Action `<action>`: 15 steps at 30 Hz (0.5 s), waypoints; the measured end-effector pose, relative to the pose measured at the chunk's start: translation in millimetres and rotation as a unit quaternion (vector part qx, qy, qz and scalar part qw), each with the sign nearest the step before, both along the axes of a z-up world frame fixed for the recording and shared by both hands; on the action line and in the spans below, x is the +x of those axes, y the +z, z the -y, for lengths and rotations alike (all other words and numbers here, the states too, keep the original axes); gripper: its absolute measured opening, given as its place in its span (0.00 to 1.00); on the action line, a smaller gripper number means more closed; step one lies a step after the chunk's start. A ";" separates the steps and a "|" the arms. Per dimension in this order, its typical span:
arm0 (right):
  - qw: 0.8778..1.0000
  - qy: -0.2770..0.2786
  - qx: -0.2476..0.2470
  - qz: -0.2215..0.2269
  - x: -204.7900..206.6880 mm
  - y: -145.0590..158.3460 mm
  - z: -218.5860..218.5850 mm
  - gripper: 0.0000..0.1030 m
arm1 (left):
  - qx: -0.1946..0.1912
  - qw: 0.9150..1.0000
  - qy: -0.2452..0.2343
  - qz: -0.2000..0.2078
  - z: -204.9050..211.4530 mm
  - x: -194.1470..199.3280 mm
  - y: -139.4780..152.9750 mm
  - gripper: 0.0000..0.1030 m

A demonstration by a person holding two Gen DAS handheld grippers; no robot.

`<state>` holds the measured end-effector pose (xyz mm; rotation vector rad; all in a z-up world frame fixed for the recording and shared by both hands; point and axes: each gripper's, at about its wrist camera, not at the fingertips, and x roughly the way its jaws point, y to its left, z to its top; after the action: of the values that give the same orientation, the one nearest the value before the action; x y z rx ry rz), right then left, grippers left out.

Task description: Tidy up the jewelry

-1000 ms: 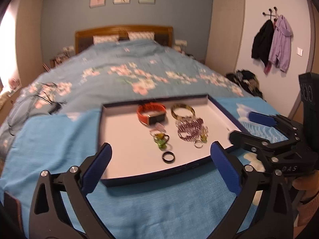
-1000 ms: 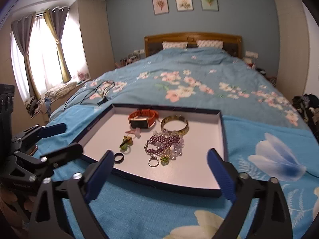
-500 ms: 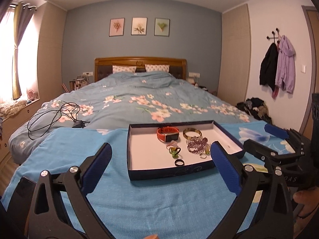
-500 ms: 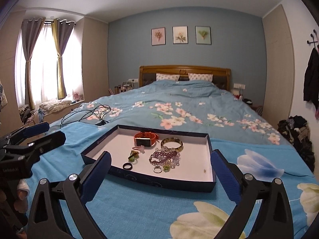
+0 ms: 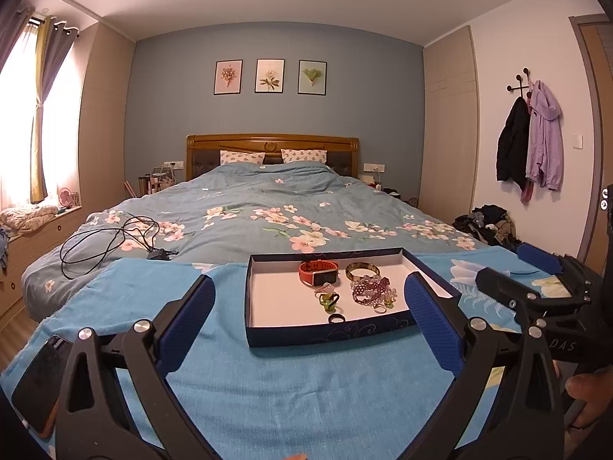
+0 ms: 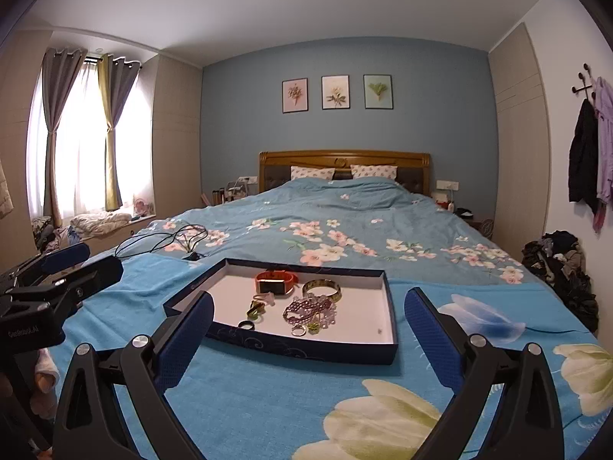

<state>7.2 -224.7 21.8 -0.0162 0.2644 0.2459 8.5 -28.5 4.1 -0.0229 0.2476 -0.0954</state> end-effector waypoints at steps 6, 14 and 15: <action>1.000 -0.009 0.002 0.016 -8.9 4.6 1.0 0.94 | -0.003 1.000 0.005 0.002 -1.2 -8.7 1.7 0.94; 0.999 -0.021 -0.006 0.030 -19.9 5.4 1.4 0.94 | -0.005 1.000 0.011 0.009 -2.1 -14.7 4.1 0.94; 0.999 -0.023 -0.007 0.031 -20.0 5.7 0.9 0.94 | -0.005 1.000 0.012 0.010 -2.1 -16.2 4.2 0.94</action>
<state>-12.9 -225.6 27.5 -0.0313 0.2048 0.1982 -7.7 -26.4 8.3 -0.0345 0.2267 -0.0722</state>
